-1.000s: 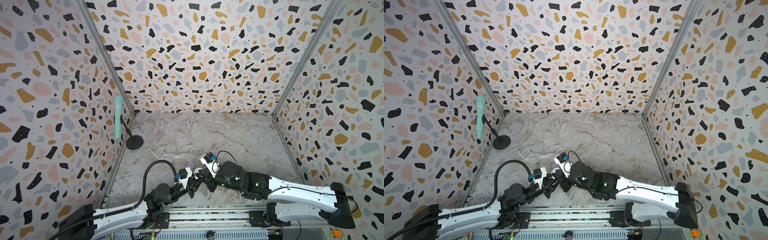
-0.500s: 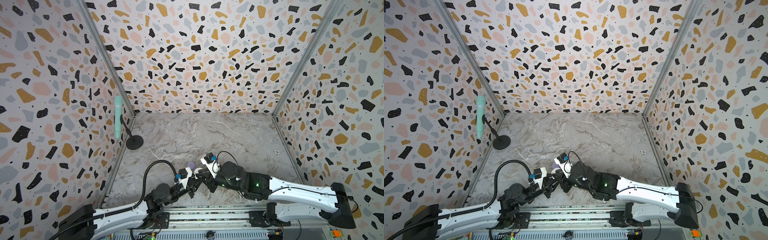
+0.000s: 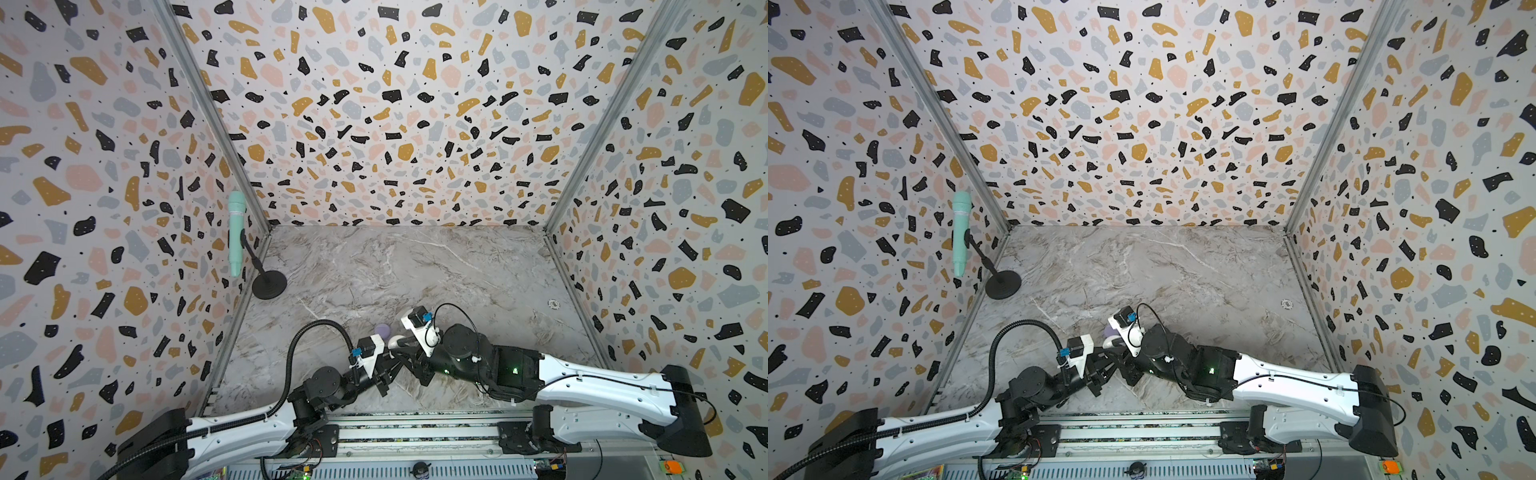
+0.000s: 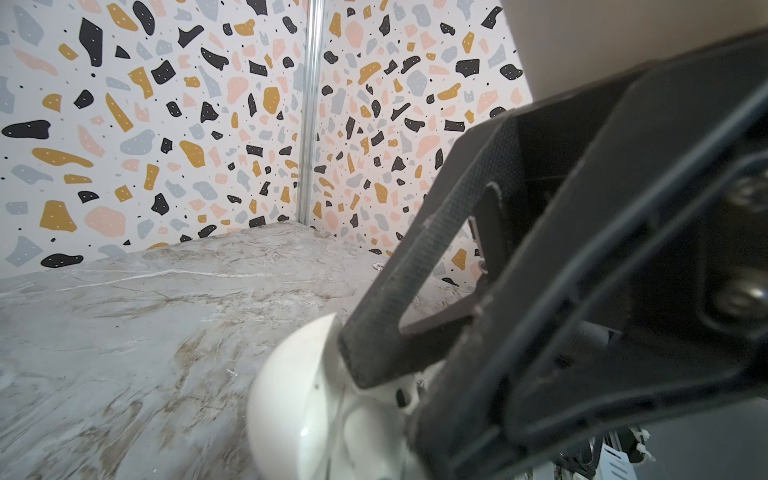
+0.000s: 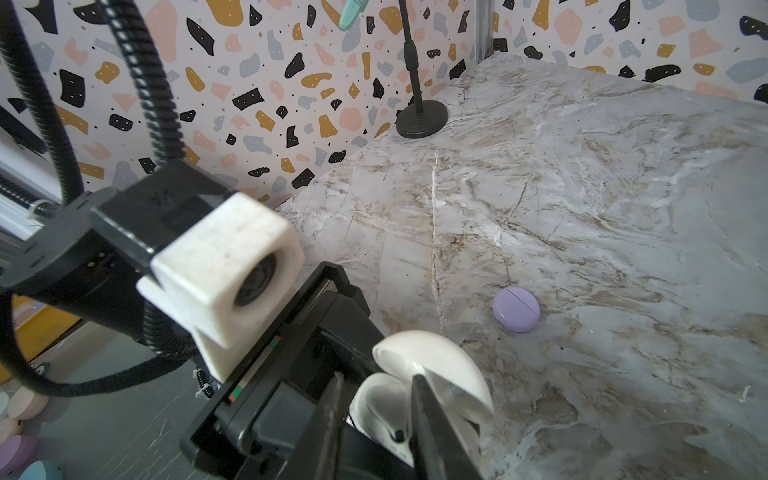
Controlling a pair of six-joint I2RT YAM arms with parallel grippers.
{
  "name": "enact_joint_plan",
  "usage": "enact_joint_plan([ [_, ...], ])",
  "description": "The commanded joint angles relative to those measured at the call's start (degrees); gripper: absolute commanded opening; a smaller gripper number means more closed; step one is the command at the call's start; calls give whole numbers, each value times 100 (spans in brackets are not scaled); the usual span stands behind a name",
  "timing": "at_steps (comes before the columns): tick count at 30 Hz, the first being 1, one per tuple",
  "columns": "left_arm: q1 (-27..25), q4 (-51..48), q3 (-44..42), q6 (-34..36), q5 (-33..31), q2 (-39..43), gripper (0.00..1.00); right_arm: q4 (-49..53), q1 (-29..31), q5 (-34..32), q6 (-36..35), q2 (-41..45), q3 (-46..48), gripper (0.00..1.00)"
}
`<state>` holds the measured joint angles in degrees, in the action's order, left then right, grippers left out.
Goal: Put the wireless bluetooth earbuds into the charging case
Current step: 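Lower the earbud with the right gripper into the open white case, then open the right gripper and draw it back from the white case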
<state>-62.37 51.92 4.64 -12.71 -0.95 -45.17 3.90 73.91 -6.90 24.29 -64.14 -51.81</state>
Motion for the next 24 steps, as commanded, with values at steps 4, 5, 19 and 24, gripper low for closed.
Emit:
enact_joint_plan([
  [4,-21,468,48,85,86,16,0,180,11,-104,-63,417,-303,41],
  [5,-21,469,47,84,95,17,0,188,14,-103,-69,483,-326,46],
  [19,-21,320,227,31,413,92,0,190,-1288,948,353,1629,193,99],
  [24,-21,400,369,16,706,-77,0,-77,-2168,2557,531,1739,536,99],
])
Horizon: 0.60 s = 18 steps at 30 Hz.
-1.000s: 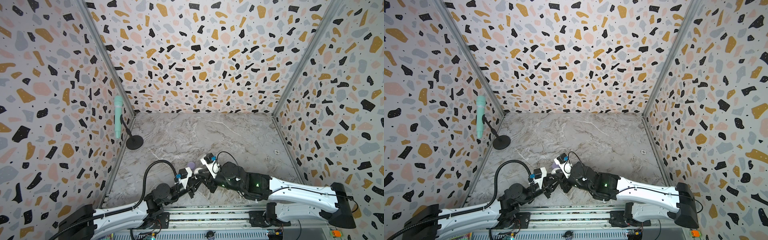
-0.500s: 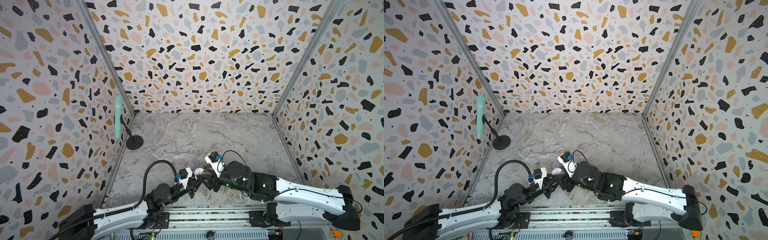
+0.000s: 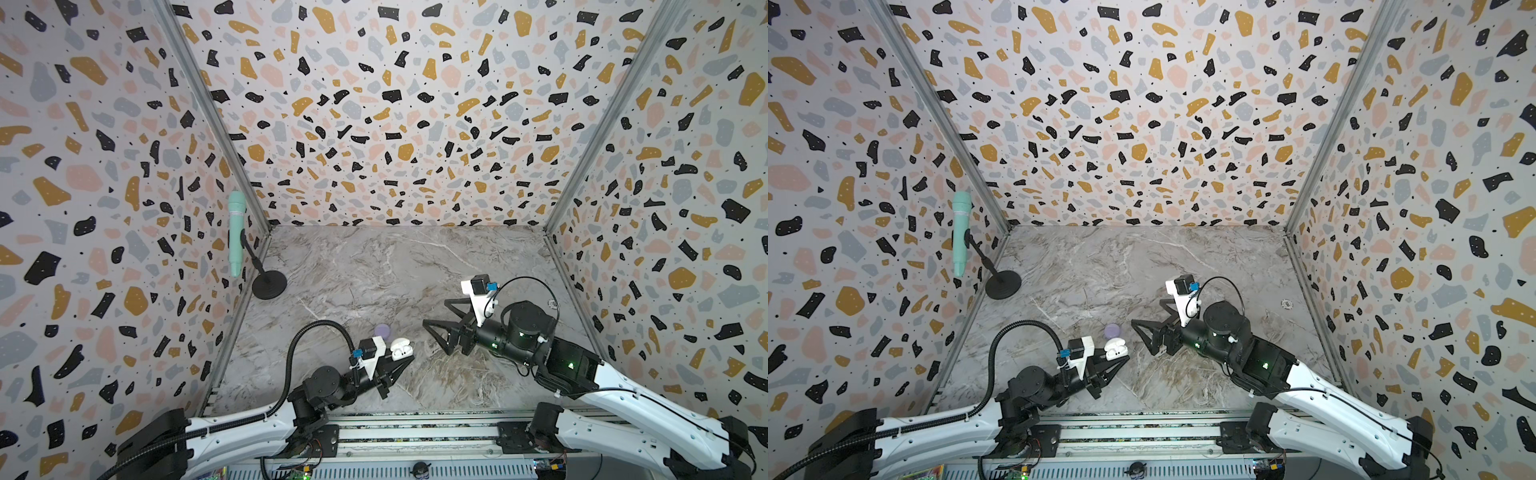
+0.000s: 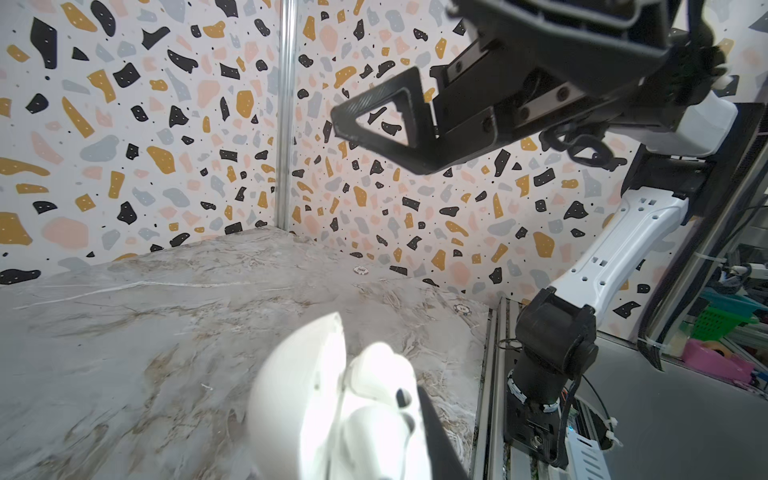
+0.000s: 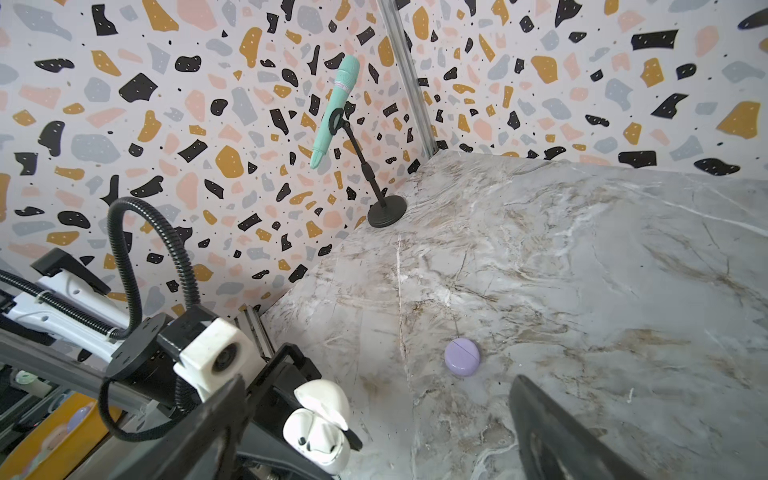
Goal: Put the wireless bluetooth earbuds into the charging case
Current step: 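Open the right gripper and draw it back from the white case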
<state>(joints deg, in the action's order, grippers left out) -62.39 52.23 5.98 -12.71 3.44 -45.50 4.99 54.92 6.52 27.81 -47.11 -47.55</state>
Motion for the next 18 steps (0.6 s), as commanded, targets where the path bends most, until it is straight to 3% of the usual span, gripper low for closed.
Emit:
enact_joint_plan([
  [1,-19,392,253,14,319,-64,0,-237,-356,1500,196,32,151,99],
  [8,-31,331,421,90,671,-258,0,-802,-569,2915,465,-9,459,99],
  [18,-28,310,477,152,748,-284,0,-1301,-622,3566,915,-222,760,99],
])
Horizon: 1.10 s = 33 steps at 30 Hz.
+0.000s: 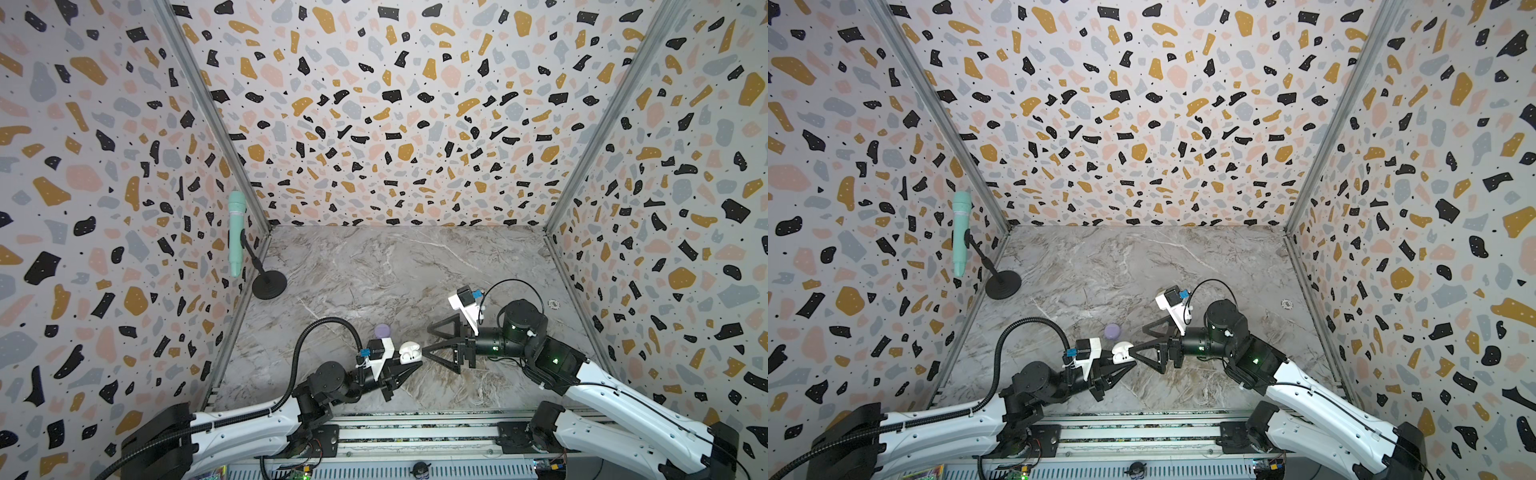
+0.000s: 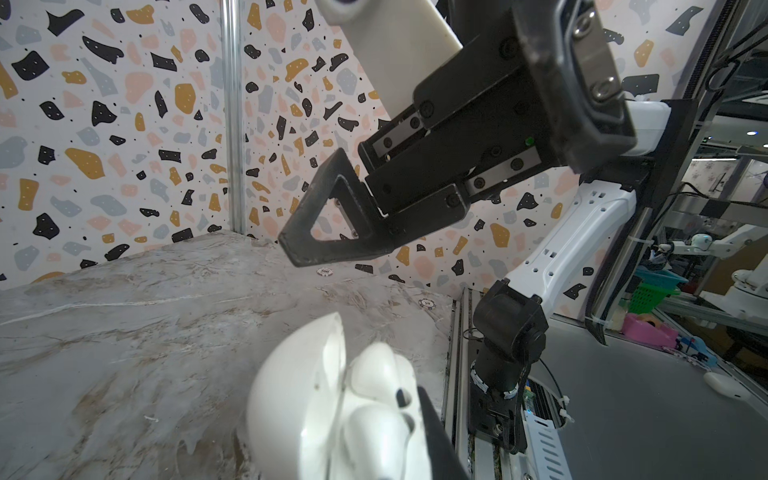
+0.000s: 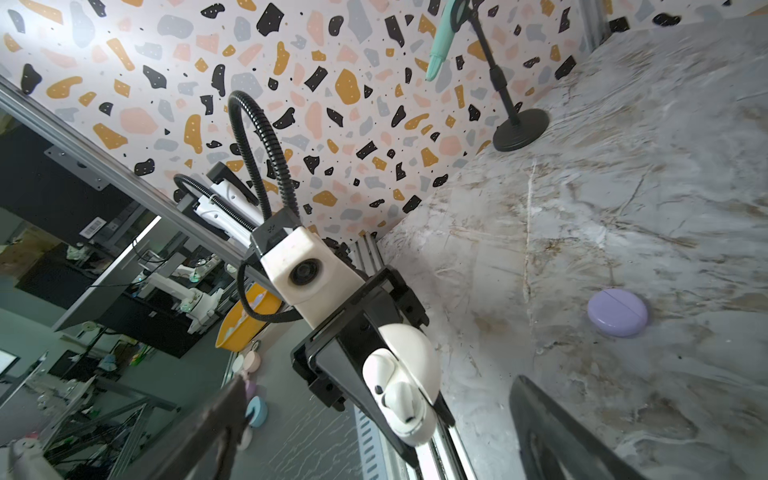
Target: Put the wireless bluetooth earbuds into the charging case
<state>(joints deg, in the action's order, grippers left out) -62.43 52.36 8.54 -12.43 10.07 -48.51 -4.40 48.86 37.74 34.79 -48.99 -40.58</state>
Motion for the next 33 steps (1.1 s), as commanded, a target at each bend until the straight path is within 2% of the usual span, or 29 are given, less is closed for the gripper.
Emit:
enact_joint_plan([
  [1,-23,293,213,125,90,27,0,-418,-17,526,251,-56,89,99],
  [12,-23,336,166,142,112,35,0,-865,7,1015,467,-304,261,99],
  [21,-23,411,122,103,164,12,0,-1080,237,1157,439,-453,236,100],
  [33,-23,372,96,56,116,-34,0,-1251,498,1506,236,-161,191,97],
])
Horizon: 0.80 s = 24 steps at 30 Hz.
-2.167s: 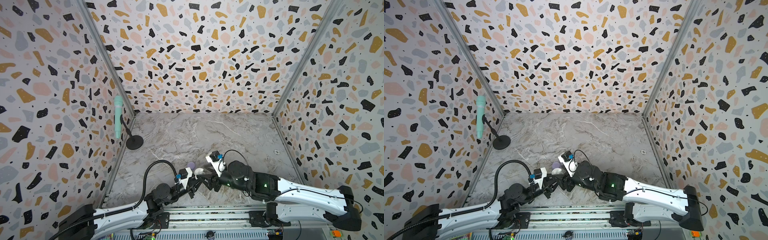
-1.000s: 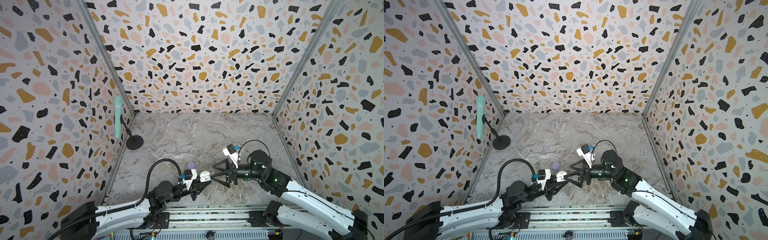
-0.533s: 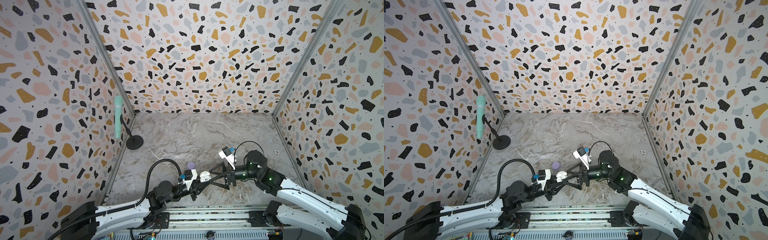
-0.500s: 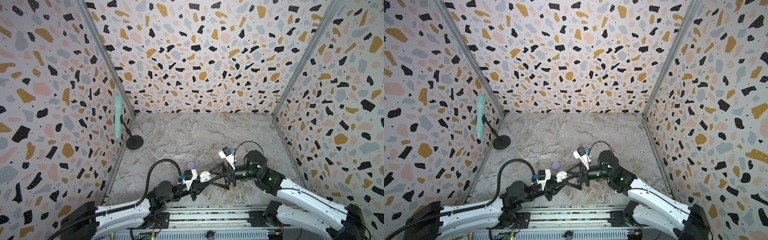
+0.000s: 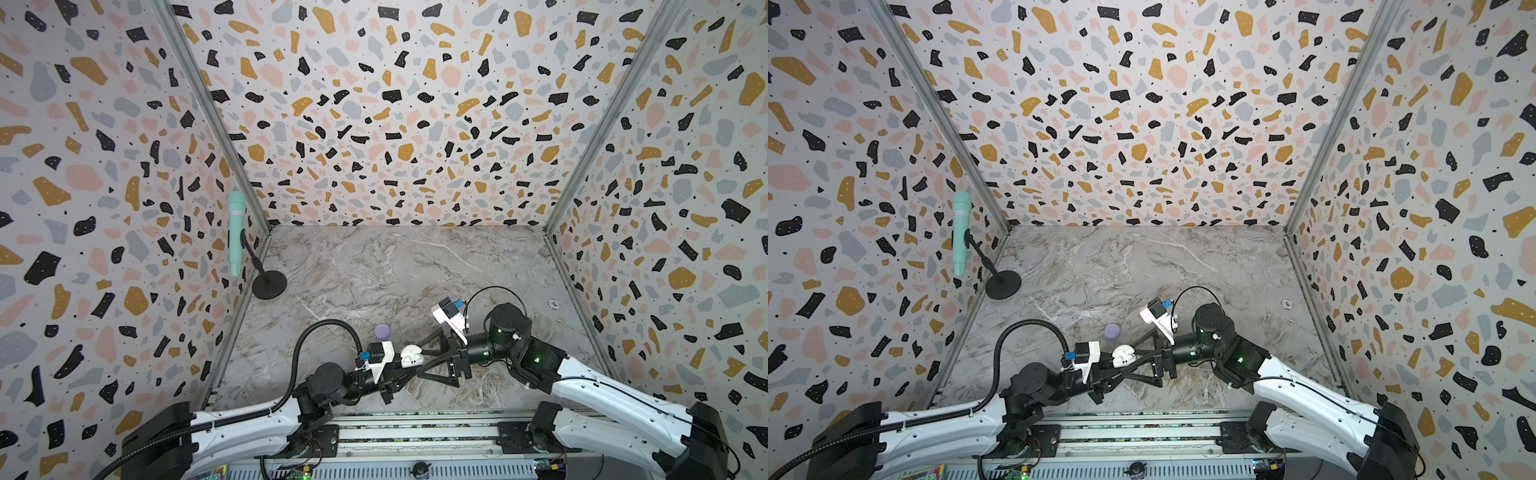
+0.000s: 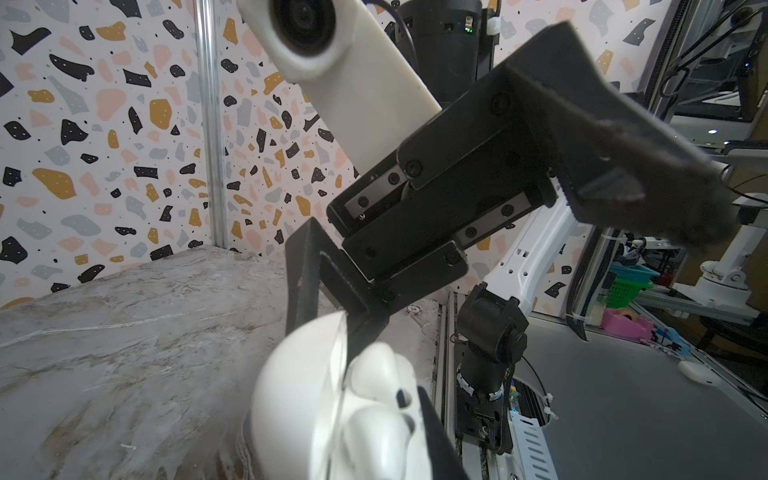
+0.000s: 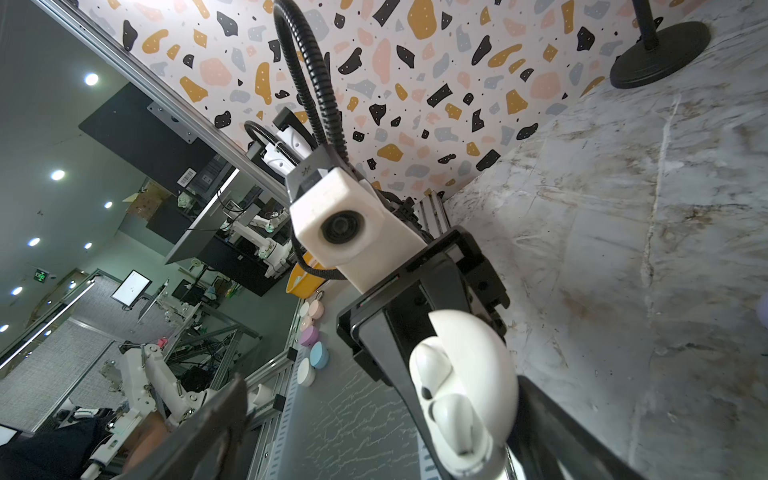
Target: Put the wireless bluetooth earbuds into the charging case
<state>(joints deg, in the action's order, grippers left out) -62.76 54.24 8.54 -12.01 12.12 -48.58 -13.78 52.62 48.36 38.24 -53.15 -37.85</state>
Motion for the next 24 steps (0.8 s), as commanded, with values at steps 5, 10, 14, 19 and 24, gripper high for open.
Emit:
enact_joint_plan([
  [5,10,156,96,2,-144,-102,0,-242,130,510,-203,474,-144,97],
  [10,10,166,105,5,-175,-113,0,304,104,228,-492,705,-368,95],
  [14,5,158,96,-11,-206,-98,0,1098,-341,-638,-689,991,-652,97],
  [19,10,261,87,-214,-157,-90,0,1148,-881,-517,-705,1127,-511,96],
  [24,10,-409,340,-476,-379,-71,0,1263,-994,-793,-704,1105,-410,95],
])
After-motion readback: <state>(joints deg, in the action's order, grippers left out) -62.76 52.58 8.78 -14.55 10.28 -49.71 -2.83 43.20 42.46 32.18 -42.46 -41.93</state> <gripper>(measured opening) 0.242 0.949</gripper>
